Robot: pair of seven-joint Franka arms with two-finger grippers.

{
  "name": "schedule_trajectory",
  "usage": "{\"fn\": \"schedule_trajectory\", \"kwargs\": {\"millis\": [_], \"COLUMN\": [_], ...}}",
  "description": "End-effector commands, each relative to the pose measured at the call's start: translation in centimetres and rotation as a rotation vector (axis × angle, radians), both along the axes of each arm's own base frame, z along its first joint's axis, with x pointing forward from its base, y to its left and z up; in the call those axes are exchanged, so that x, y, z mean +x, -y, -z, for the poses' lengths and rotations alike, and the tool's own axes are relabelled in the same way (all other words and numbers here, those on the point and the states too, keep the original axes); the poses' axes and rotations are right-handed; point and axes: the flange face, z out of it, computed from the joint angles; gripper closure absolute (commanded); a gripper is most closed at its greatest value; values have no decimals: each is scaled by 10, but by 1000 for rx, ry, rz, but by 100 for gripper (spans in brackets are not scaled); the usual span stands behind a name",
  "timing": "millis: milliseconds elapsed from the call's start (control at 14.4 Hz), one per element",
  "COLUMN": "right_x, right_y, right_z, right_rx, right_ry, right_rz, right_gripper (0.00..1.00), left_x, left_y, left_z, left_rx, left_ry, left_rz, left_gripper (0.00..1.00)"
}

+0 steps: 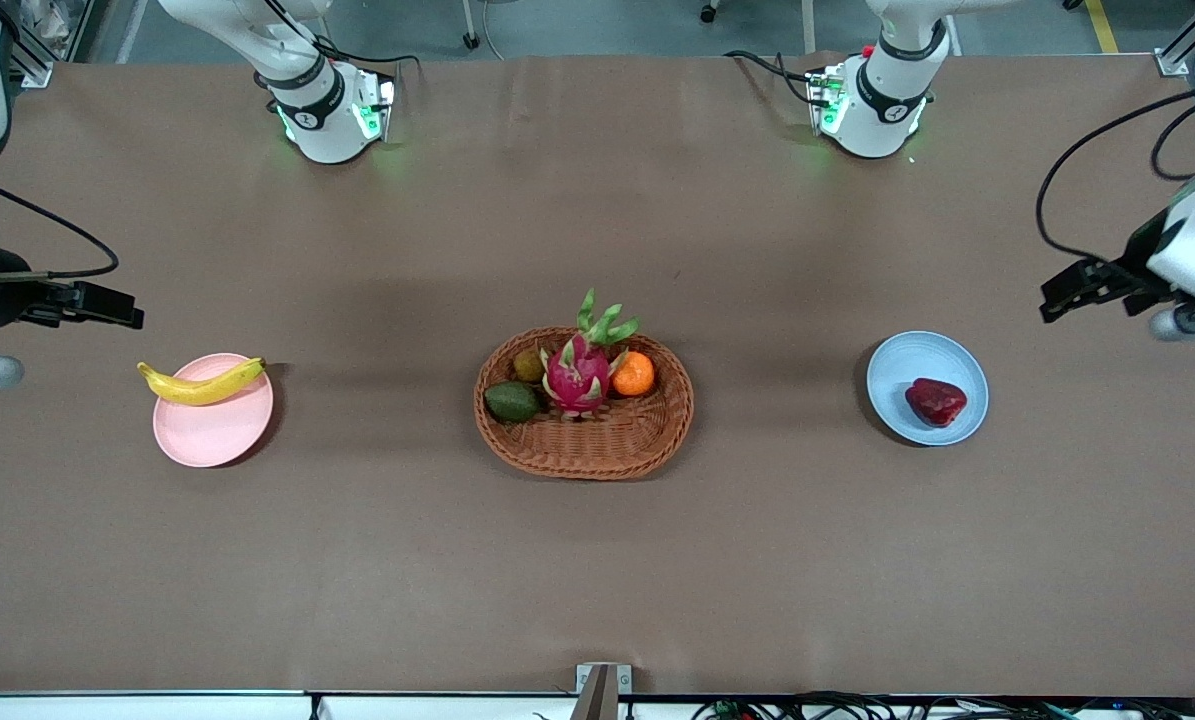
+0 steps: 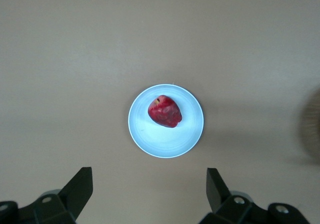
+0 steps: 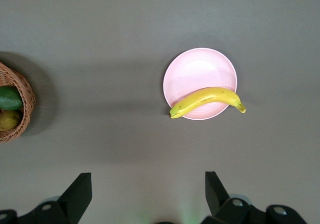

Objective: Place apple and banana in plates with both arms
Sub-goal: 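Open both grippers and lift them away from the plates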

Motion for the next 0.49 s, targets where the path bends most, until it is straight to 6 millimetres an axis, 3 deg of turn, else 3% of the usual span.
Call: {"fn": "schedule_trajectory", "kwargs": {"millis": [0,139,278,417], "right_x": [-39,-55,-60,-67], "right_y": [15,15,20,22], "right_z": [-8,-12,-20,-30], "right_rx": [3,8,8,8], "right_ry": [39,36,46,59], "right_rz": [-5,-3,6,7], "right_gripper": [0,0,0,0], "left_x": [6,8,9,11], "left_y": [1,-3,-4,-2], "left_z": [-30,-47,-69,-78], "left_rx": [-15,-18,-24,-47], "left_ry": [31,66,110,132], "left_rz": [-13,-18,-21,-21], "left_gripper": [0,0,0,0]}}
